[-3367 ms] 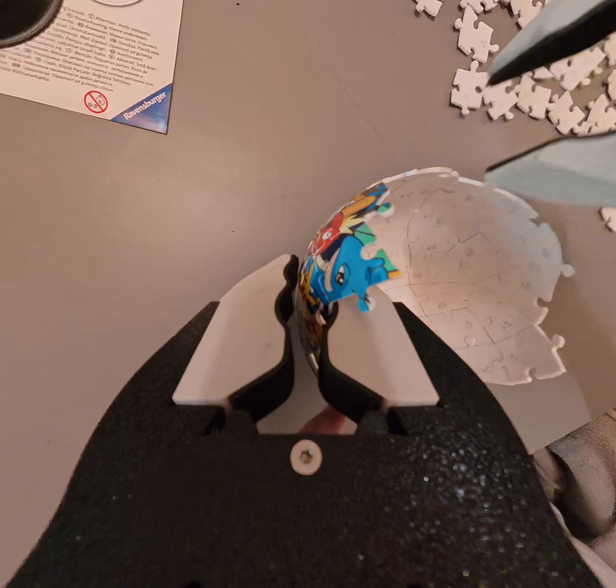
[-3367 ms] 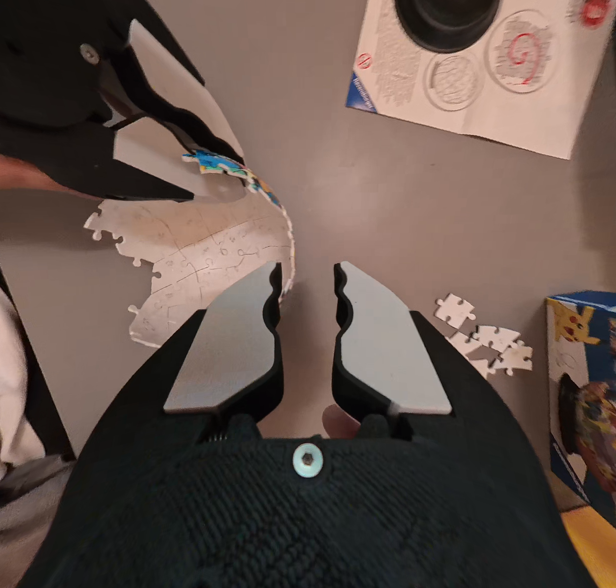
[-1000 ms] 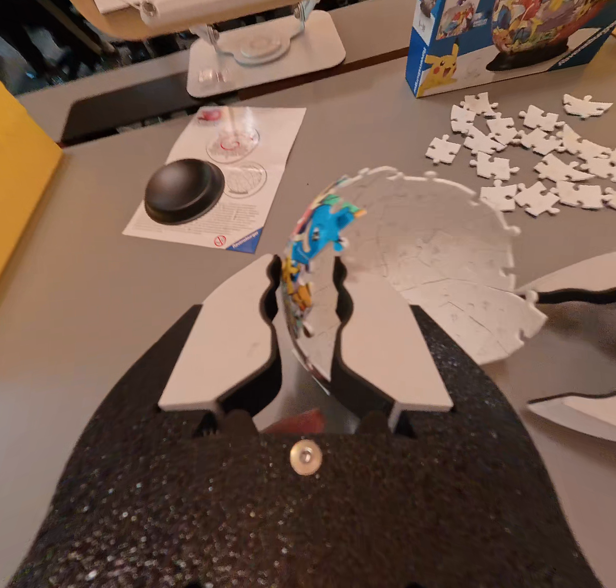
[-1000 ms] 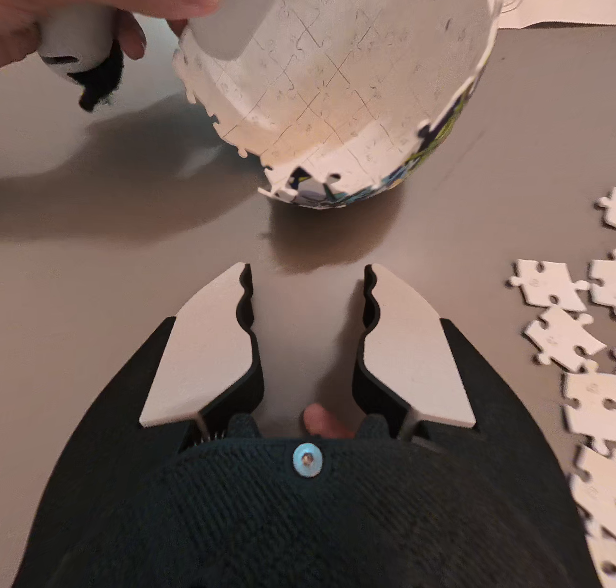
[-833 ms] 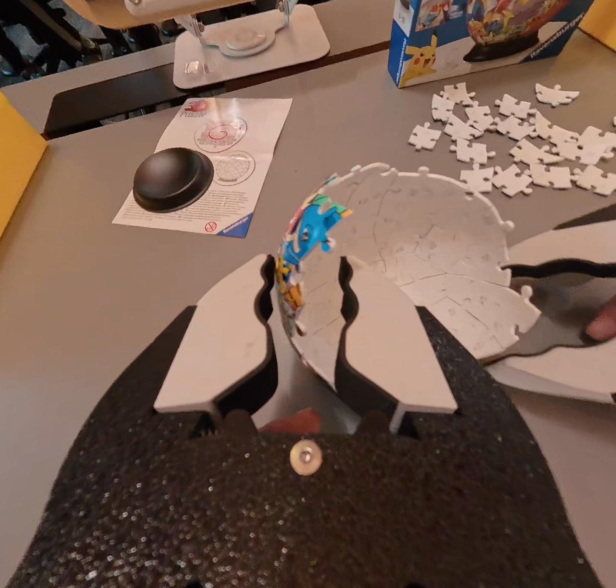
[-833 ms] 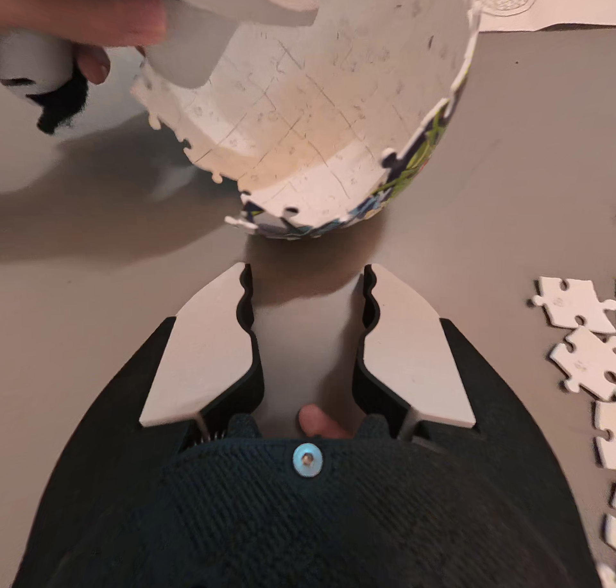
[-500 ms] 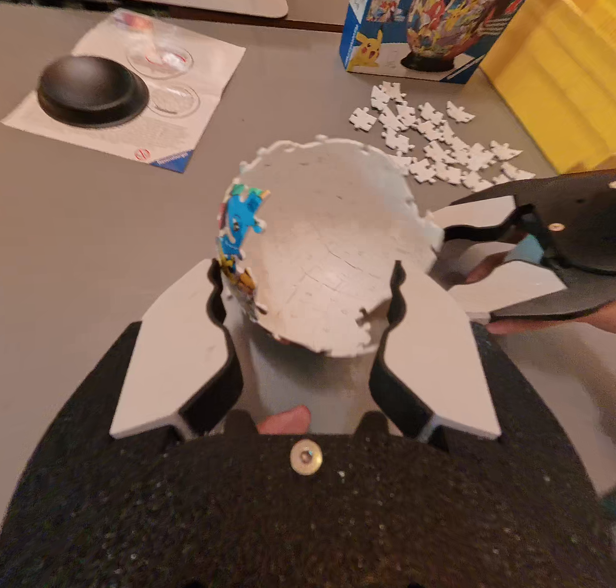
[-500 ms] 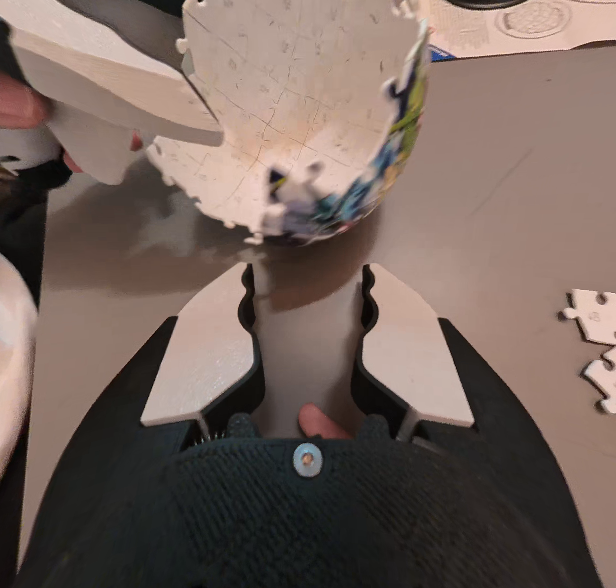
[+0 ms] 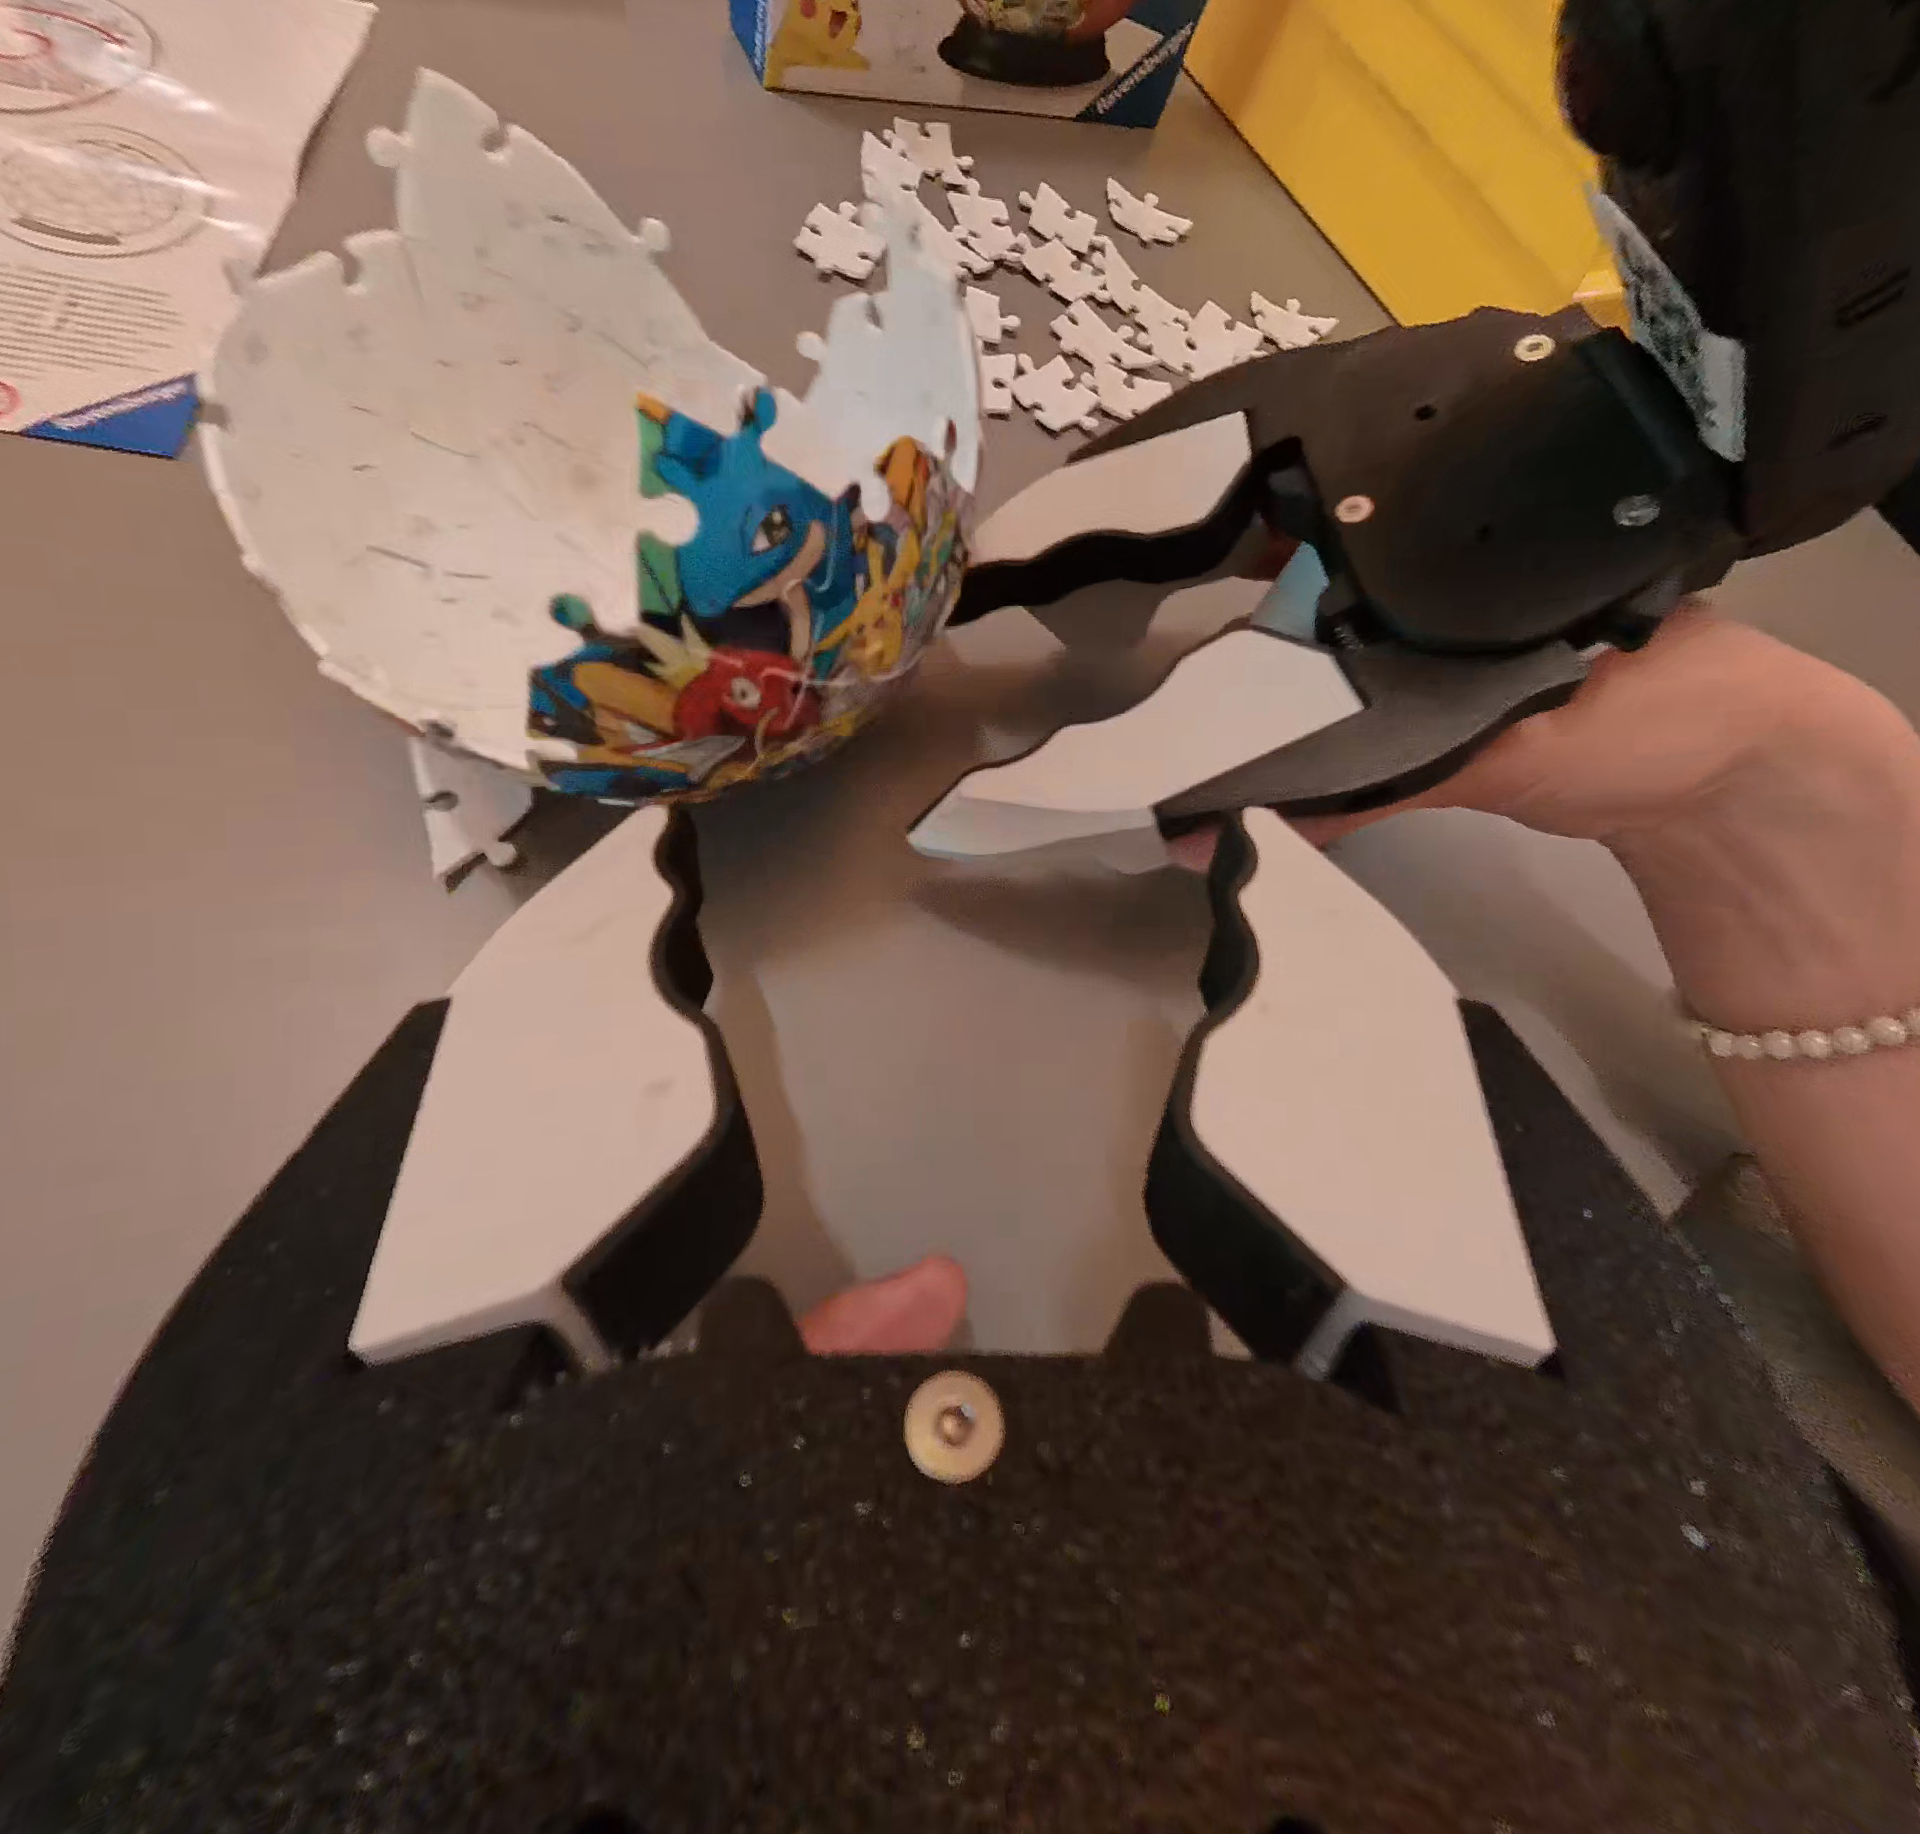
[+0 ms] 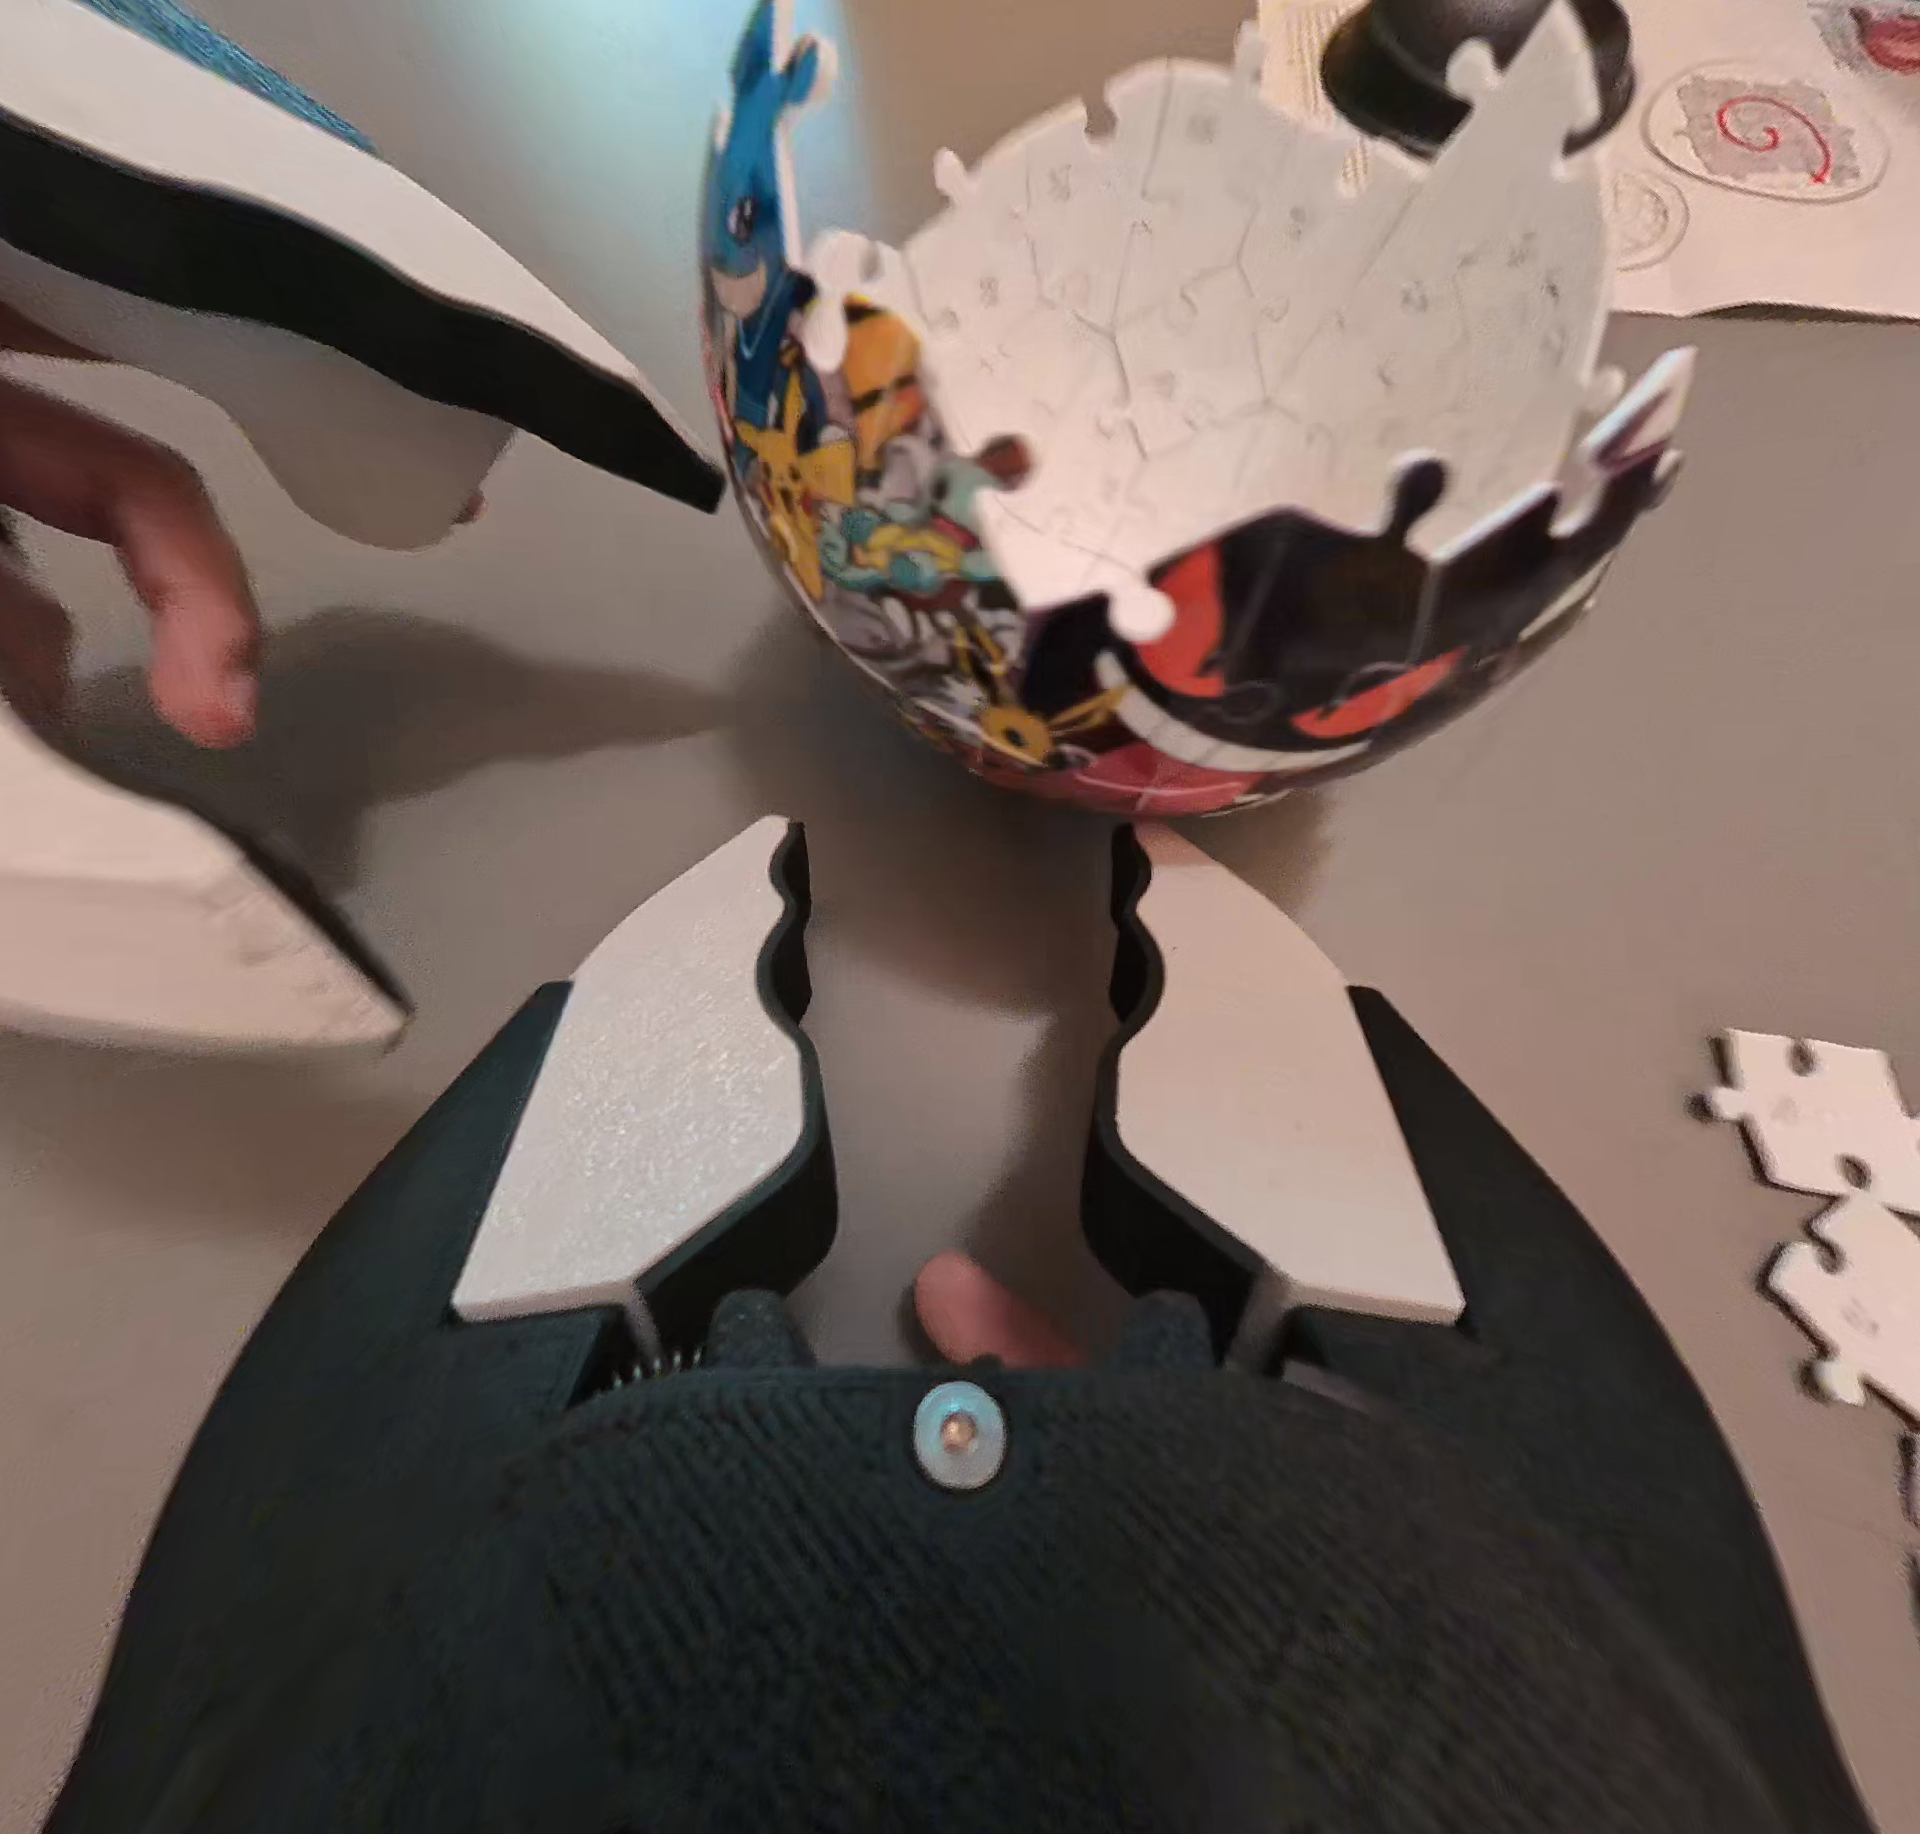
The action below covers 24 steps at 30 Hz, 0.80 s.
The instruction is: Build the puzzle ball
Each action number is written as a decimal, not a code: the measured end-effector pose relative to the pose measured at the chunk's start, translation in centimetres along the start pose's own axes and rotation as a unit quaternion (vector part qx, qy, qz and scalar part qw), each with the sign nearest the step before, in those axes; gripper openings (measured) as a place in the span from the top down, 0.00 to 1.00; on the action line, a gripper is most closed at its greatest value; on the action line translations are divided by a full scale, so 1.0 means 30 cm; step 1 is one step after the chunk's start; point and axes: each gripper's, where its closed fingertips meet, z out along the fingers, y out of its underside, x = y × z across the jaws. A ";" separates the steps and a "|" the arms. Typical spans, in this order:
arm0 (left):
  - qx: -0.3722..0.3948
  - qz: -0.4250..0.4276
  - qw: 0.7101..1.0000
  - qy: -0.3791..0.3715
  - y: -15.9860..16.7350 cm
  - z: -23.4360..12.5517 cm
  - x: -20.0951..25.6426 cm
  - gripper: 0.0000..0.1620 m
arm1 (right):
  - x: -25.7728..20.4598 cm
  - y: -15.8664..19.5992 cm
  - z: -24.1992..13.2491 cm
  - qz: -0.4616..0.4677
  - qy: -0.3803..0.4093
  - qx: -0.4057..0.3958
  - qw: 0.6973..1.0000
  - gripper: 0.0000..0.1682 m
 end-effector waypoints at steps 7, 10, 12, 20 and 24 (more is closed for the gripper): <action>0.008 0.025 1.000 -0.009 0.004 -0.018 -0.015 0.45 | 0.030 0.002 0.015 -0.017 0.044 -0.011 0.999 0.67; 0.006 0.027 0.999 -0.015 0.003 -0.023 -0.043 0.45 | 0.028 -0.006 0.014 -0.013 0.042 -0.004 0.999 0.68; 0.003 0.023 1.000 -0.016 0.004 -0.026 -0.056 0.45 | 0.030 -0.014 0.011 -0.011 0.044 0.004 0.999 0.69; 0.011 0.054 0.998 -0.012 -0.022 -0.069 -0.099 0.47 | 0.034 -0.020 0.002 -0.005 0.044 0.011 0.999 0.69; -0.011 0.091 0.995 -0.036 -0.018 -0.119 -0.222 0.54 | 0.036 -0.020 -0.010 -0.002 0.041 0.014 0.999 0.69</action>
